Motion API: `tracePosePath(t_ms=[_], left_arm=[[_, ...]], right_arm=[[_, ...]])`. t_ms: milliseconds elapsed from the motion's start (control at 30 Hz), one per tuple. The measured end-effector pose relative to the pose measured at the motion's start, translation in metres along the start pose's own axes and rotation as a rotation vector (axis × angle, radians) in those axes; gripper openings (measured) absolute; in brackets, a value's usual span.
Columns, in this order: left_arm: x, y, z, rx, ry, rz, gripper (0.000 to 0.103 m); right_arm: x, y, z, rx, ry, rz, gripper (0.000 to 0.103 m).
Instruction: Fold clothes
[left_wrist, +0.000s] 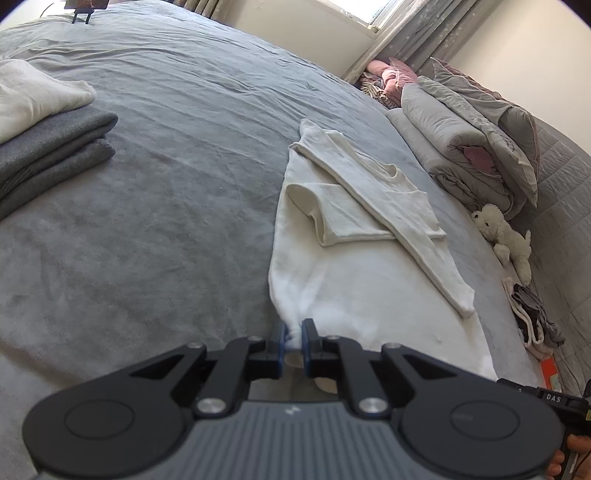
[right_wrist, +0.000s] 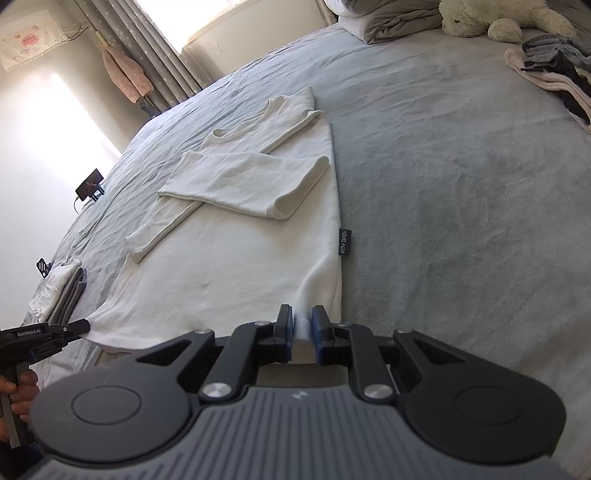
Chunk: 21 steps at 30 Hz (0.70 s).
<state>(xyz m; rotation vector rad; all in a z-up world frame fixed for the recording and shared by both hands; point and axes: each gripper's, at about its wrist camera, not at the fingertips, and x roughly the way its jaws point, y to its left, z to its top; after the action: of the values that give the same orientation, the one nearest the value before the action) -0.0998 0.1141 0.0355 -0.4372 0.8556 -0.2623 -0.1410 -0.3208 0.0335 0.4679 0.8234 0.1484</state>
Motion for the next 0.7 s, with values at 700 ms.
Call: tracePosePath(t_ms=[700], left_arm=[[-0.0004,0.0002,0.0005,-0.005,0.002,-0.002,0.009]], right_arm=[[0.0006,0.0019,-0.0009,-0.019,0.001,-0.01,0.018]])
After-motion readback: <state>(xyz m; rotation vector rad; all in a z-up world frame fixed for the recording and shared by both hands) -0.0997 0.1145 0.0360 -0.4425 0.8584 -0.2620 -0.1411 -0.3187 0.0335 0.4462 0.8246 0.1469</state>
